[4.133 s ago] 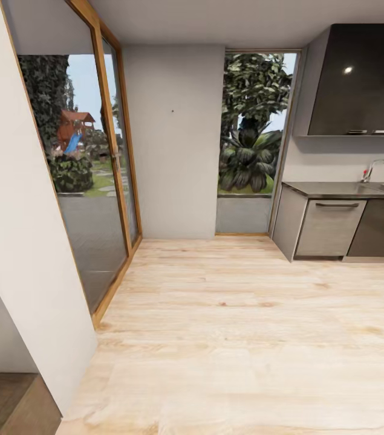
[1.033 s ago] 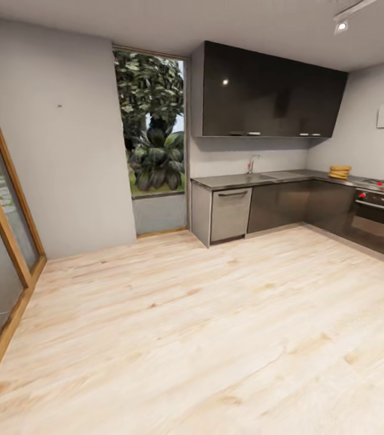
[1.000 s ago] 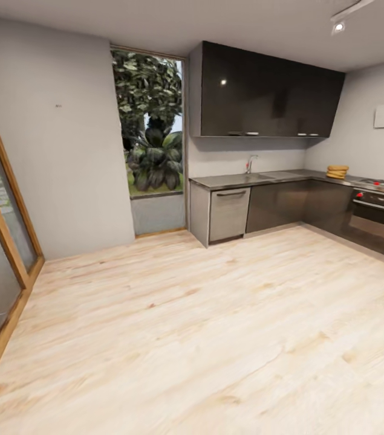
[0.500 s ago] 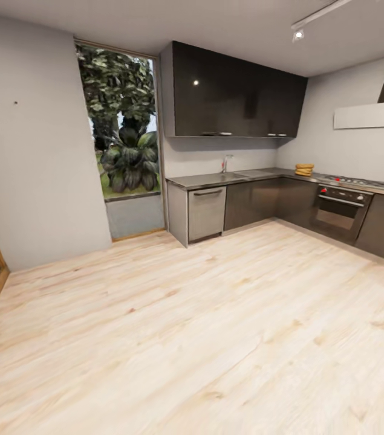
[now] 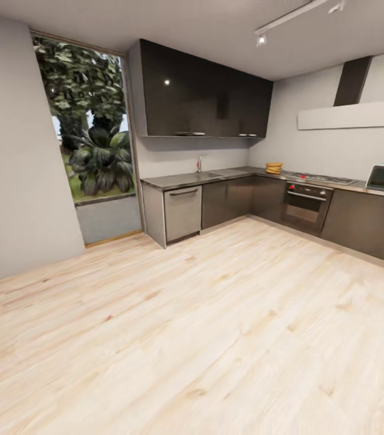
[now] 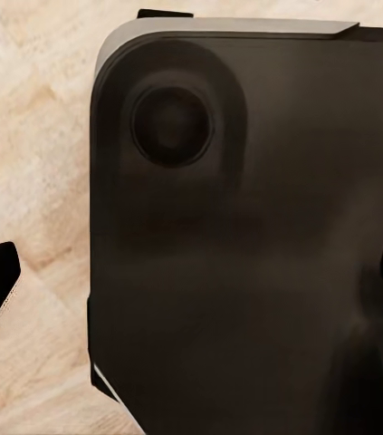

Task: In the kitchen, take the popcorn bag from the countertop, put it into the microwave, and heat it until the popcorn is cooked so the cooked popcorn ends up inside the bag.

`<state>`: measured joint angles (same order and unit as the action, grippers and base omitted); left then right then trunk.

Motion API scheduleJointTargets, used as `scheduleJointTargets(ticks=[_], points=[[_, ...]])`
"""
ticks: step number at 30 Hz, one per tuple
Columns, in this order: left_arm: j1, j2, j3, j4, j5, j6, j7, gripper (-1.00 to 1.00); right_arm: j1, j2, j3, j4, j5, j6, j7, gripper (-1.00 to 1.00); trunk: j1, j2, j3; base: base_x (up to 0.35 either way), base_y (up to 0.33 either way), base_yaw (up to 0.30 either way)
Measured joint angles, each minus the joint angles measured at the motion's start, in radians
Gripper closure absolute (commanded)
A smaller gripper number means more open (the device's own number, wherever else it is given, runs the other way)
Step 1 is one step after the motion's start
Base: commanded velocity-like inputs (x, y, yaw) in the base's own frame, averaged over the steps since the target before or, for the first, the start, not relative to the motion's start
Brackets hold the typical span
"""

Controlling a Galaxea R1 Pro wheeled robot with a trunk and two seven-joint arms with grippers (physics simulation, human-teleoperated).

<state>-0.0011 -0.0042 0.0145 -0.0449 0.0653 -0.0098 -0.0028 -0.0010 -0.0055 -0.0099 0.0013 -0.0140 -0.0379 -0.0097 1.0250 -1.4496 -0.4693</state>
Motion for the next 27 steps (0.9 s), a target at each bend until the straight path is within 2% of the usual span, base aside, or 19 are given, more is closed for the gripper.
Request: scheduleJointTargets(ticks=[22, 27], points=[[0.0, 0.0, 0.0, 0.001, -0.001, 0.0, -0.001, -1.0, 0.0, 0.0, 0.0, 0.0, 0.0, -0.002, 0.0, -1.0, 0.0, 0.0, 0.0, 0.0, 0.0, -0.284], [0.0, 0.0, 0.0, 0.0, 0.0, -0.001, 0.0, -1.0, 0.0, -0.001, 0.001, 0.0, -0.001, -0.022, 0.0, -1.0, 0.0, 0.0, 0.0, 0.0, 0.0, -0.284]])
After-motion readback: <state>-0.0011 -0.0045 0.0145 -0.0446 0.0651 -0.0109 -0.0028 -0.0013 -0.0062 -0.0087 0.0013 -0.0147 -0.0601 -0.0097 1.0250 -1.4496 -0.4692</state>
